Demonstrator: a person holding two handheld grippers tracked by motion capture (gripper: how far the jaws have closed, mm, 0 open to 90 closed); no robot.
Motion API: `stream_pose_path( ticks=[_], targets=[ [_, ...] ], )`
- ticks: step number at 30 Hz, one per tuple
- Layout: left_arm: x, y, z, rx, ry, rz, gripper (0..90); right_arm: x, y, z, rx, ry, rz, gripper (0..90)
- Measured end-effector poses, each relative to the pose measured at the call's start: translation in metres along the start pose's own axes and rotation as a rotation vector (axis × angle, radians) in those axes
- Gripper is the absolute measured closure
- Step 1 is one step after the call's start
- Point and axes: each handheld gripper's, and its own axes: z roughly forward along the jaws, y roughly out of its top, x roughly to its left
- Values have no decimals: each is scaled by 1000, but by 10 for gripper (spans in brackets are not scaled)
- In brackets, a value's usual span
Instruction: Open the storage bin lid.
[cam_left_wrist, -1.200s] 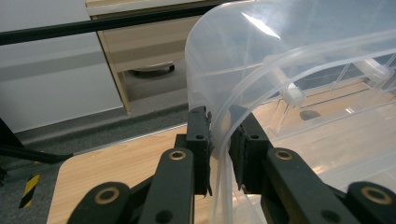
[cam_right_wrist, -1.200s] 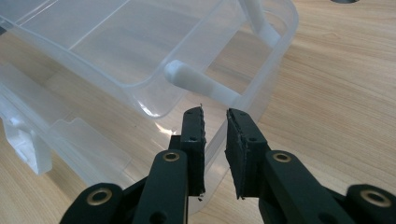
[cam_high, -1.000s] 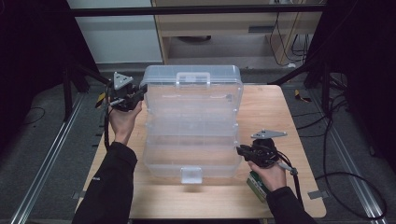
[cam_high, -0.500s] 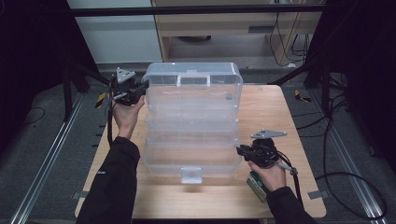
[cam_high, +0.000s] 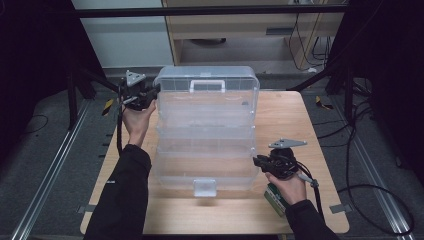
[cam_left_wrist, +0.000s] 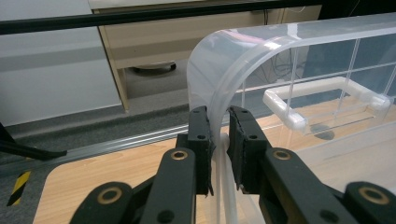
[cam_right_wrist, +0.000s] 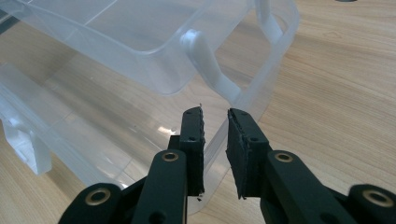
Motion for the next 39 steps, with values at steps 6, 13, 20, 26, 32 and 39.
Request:
stream_pose_path(
  ticks=[6, 13, 20, 26, 32, 39],
  targets=[
    [1, 0, 6, -2, 2, -9, 789, 0, 0, 0, 0, 0, 0, 766],
    [3, 1, 13, 5, 5, -11, 788, 0, 0, 0, 3, 1, 3, 765],
    [5, 2, 21, 8, 5, -16, 788, 0, 0, 0, 6, 1, 7, 762],
    [7, 1, 28, 4, 4, -29, 788, 0, 1, 0, 6, 0, 5, 762],
    [8, 2, 35, 19, 9, -28, 786, 0, 1, 0, 8, 3, 8, 761],
    [11, 1, 44, 24, 8, -34, 784, 0, 1, 1, 7, 1, 4, 761]
  ],
)
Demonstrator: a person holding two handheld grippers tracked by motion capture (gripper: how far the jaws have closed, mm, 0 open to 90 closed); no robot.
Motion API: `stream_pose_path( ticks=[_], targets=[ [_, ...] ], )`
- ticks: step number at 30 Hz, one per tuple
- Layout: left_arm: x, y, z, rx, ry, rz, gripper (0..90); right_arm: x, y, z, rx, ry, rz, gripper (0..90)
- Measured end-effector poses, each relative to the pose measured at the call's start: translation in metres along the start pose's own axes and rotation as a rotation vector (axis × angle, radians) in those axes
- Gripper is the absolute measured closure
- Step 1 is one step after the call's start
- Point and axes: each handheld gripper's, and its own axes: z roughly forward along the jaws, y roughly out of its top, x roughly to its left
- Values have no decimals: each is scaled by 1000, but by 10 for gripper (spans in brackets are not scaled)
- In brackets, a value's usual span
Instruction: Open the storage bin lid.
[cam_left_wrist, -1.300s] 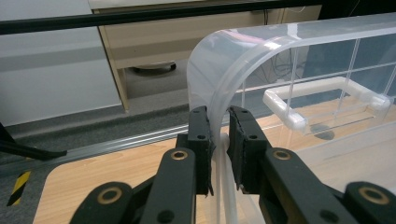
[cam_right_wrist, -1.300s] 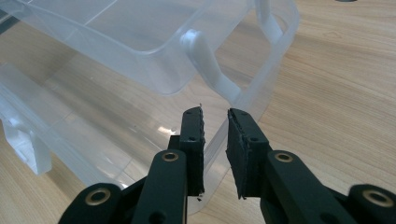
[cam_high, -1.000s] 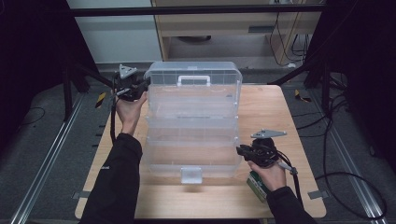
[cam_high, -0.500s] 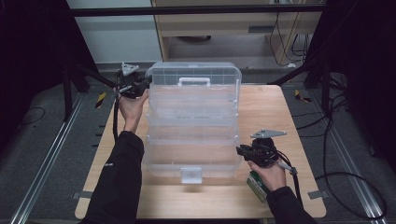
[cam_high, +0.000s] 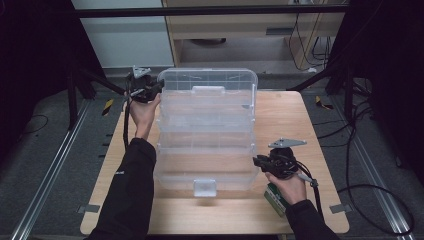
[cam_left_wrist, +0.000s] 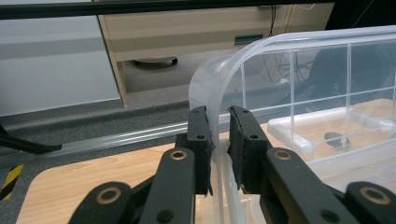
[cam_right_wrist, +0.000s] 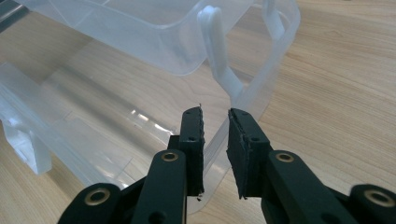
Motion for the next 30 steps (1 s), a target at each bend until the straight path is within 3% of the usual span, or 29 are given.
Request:
stream_pose_path(
  ticks=[30],
  targets=[
    [4, -1, 26, 41, 14, -9, 778, 1, 1, 0, 2, 0, -3, 760]
  ],
)
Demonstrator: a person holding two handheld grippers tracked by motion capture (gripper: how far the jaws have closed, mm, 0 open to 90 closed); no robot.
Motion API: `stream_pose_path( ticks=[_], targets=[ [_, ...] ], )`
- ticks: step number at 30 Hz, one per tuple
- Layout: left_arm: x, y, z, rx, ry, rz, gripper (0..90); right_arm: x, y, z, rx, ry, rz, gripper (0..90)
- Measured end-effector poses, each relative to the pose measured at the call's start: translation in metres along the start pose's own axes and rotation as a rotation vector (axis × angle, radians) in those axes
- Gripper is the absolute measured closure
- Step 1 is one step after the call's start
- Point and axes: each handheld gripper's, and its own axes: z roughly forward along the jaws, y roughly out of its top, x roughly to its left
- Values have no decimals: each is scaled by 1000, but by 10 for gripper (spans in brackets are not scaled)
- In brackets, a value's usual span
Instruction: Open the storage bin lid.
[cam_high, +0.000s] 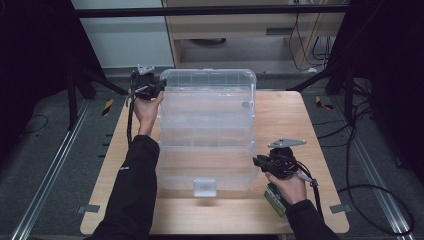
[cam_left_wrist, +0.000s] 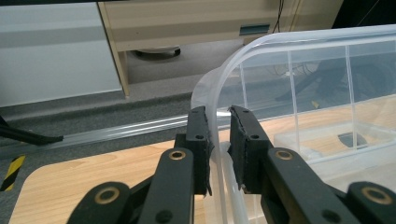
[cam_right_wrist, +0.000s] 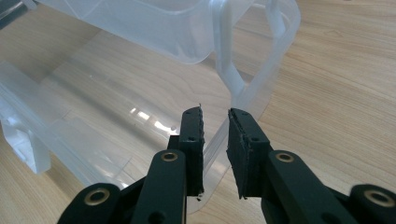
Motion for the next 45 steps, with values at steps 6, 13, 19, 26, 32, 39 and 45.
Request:
stream_pose_path(
  ticks=[6, 13, 19, 26, 32, 39, 45],
  targets=[
    [1, -1, 6, 17, 5, 3, 774, 0, 0, 0, 1, -1, -3, 760],
    [1, -1, 10, 30, 17, 8, 771, 0, 0, 0, 1, 0, -2, 759],
    [-1, 0, 16, 47, 32, 1, 771, 1, 1, 0, 9, -9, -7, 760],
    [2, -1, 18, 52, 16, -6, 769, 0, 1, 1, 9, -7, -3, 753],
    [3, -1, 19, 54, 14, -10, 770, 0, 1, 1, 6, -8, -11, 753],
    [8, 3, 13, 32, 15, 7, 691, 1, 1, 1, 10, -14, -17, 754],
    [19, 6, -4, 46, 31, -20, 626, 4, 3, 2, 28, -21, -19, 757]
  ],
)
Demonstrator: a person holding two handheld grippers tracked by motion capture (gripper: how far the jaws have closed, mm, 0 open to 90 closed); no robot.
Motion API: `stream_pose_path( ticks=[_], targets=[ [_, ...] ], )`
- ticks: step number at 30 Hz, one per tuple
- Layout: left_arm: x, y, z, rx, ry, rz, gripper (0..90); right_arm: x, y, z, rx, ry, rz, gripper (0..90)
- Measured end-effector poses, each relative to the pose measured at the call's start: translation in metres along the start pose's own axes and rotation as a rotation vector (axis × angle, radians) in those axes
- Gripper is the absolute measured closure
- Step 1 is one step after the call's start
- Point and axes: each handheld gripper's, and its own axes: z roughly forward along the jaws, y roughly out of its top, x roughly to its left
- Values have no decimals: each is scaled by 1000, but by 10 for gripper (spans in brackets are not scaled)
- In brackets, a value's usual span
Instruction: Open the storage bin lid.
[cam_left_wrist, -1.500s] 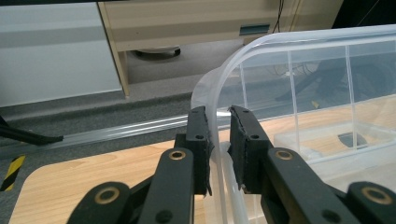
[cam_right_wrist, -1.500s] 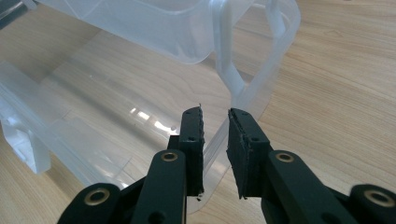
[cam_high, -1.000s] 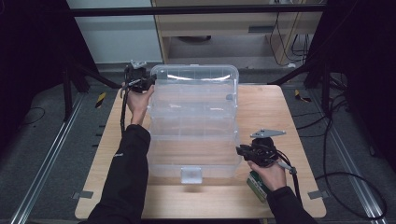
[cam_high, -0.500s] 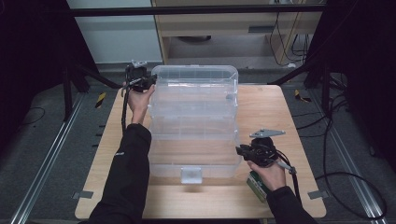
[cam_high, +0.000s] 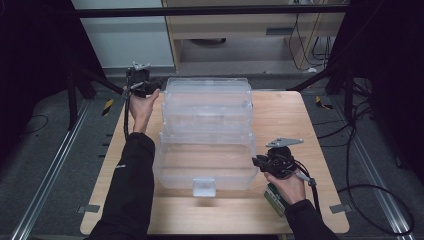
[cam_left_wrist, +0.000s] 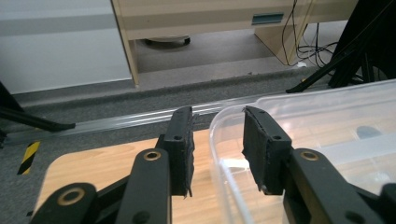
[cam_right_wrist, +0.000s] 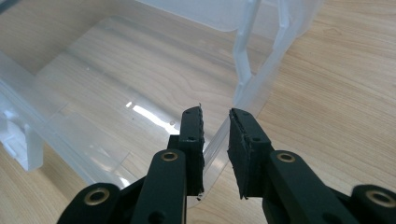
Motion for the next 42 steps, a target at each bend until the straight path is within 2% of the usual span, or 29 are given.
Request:
stream_pose_path(
  ticks=[3, 5, 11, 13, 18, 23, 28, 35, 40, 42],
  targets=[
    [7, -3, -16, -7, -5, 2, 603, 0, 0, 0, -4, -3, -2, 757],
    [12, -4, -30, -17, -26, -3, 588, 0, 0, 0, -4, -1, -1, 757],
    [17, -13, -69, -11, -50, 29, 533, -1, 0, 0, 0, 2, 4, 755],
    [17, -18, -80, -15, -69, 37, 512, -1, 1, 0, 2, 3, 2, 755],
    [12, -37, -103, -5, -96, 93, 483, -2, 1, 0, 5, 12, 16, 752],
    [5, -54, -122, 8, -119, 105, 458, -2, 1, 0, 9, 6, 13, 753],
    [-7, -72, -137, 36, -146, 163, 433, -2, 2, 0, 12, 3, 11, 753],
    [-21, -103, -153, 58, -185, 177, 437, -1, 2, 0, 13, -1, 10, 754],
    [-32, -119, -156, 122, -209, 192, 504, -1, 2, 0, 13, -4, 9, 755],
    [-36, -127, -156, 138, -213, 204, 558, -1, 2, 0, 12, -4, 9, 755]
  ],
)
